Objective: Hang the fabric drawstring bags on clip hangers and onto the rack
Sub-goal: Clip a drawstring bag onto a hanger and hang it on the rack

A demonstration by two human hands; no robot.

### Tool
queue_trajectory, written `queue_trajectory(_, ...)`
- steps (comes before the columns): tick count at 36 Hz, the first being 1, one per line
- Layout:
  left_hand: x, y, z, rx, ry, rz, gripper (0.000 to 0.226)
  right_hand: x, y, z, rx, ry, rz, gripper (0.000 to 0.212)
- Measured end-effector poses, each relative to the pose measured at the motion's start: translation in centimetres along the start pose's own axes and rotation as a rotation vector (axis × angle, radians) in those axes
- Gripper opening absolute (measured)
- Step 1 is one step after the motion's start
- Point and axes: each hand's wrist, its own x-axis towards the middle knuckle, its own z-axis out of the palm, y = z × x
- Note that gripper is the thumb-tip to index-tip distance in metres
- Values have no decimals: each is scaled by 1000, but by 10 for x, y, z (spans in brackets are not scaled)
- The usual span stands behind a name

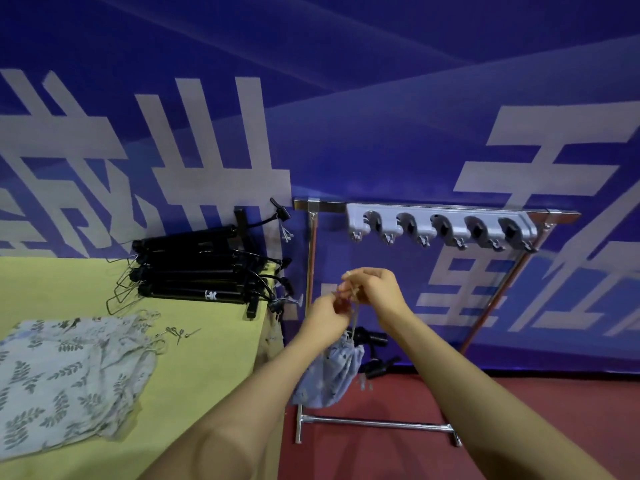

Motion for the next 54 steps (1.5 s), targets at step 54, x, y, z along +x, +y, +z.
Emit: queue_trajectory(54,183,7,-15,-156,63,155,31,146,25,-19,-179,339,-153,16)
